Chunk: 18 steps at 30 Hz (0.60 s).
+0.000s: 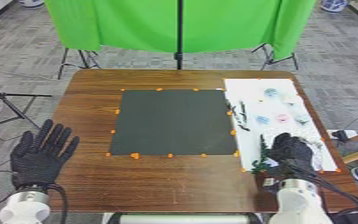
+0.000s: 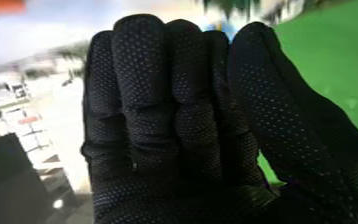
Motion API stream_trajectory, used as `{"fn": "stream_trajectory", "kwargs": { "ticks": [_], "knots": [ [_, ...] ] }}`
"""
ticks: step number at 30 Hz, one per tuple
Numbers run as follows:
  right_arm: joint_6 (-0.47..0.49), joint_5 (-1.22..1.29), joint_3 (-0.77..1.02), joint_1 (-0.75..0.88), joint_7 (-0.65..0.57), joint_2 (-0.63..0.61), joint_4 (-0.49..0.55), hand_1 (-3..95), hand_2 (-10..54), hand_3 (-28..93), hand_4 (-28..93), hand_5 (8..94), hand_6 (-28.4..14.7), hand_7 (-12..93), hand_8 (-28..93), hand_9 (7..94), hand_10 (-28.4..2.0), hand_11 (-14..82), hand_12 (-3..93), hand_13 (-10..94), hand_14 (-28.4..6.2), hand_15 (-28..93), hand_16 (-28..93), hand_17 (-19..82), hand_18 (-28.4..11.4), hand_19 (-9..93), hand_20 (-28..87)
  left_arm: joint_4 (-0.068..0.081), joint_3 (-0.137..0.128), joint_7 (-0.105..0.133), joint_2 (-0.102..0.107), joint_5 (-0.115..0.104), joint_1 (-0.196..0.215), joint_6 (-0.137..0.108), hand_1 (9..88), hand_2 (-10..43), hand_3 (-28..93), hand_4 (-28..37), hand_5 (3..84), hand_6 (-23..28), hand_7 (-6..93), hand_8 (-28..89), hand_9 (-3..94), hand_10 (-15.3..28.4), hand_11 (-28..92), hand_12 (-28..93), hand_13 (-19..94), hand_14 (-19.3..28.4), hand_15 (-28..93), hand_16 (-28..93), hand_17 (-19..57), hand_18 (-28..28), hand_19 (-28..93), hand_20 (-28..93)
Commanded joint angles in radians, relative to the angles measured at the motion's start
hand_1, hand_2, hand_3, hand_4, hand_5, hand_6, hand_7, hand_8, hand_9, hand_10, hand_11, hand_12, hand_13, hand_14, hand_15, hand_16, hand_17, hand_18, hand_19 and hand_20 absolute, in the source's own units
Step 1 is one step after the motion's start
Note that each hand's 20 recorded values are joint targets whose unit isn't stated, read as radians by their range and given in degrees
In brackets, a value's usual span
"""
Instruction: Arrange flowers
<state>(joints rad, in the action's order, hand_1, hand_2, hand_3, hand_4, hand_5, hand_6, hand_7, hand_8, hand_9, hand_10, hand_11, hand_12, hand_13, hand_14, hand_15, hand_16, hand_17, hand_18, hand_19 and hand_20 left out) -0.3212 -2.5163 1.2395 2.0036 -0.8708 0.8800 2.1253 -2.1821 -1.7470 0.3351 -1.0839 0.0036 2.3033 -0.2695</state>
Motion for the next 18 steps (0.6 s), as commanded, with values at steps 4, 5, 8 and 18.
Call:
{"fn": "stream_trajectory", "kwargs": {
  "ticks": [4, 5, 8, 18],
  "knots": [
    [0.161, 0.034, -0.002, -0.046, -0.091, -0.011, 0.066, 58.6, -9.5, 69, -19, 64.6, -2.2, 53, 16, 81.8, -12.4, 16.9, 48.1, 74, -7.6, 40, 38, 31, -21.9, 66, 18, 0.007, 0.01, -0.005, -0.004, -0.008, 0.005, 0.001, 26.7, 17.8, 73, -28.3, 44.0, 6.1, 14.5, -9, 39.8, 14.8, 26, 11, 30, 14.1, 42, -8, -4.5, 13.7, 37, 14],
    [0.126, 0.031, -0.011, -0.043, -0.101, -0.009, 0.059, 53.5, -9.5, 68, -20, 62.8, -3.8, 49, 15, 77.7, -14.7, 23.8, 41.0, 72, -10.6, 44, 32, 30, -22.8, 67, 16, 0.008, 0.011, -0.009, -0.004, -0.007, 0.002, 0.0, 26.7, 17.8, 73, -28.3, 44.1, 6.1, 14.7, -9, 39.8, 14.7, 26, 11, 30, 14.1, 42, -8, -4.5, 13.7, 37, 14],
    [0.161, 0.009, -0.025, -0.044, -0.115, 0.002, 0.05, 35.7, -9.5, 67, -22, 59.0, -10.3, 36, -11, 69.2, -20.4, 35.8, 28.3, 68, -15.9, 51, 21, 29, -25.9, 70, 12, 0.009, 0.009, -0.01, -0.003, -0.005, -0.001, -0.002, 26.8, 17.8, 73, -28.3, 44.2, 6.3, 15.1, -9, 39.8, 14.8, 26, 11, 30, 14.1, 42, -8, -4.4, 13.7, 37, 14],
    [0.284, -0.04, -0.055, -0.042, -0.041, 0.026, 0.016, 33.3, -9.5, 63, -26, 51.8, -12.7, 31, -9, 57.7, -25.2, 36.5, 28.2, 56, -20.0, 55, 19, 29, -28.1, 76, 10, 0.01, 0.014, -0.02, -0.005, -0.009, 0.002, -0.013, 26.7, 17.8, 73, -28.3, 44.4, 6.3, 14.5, -10, 39.9, 14.8, 25, 11, 30, 14.2, 42, -8, -4.4, 13.7, 36, 14]
  ]
}}
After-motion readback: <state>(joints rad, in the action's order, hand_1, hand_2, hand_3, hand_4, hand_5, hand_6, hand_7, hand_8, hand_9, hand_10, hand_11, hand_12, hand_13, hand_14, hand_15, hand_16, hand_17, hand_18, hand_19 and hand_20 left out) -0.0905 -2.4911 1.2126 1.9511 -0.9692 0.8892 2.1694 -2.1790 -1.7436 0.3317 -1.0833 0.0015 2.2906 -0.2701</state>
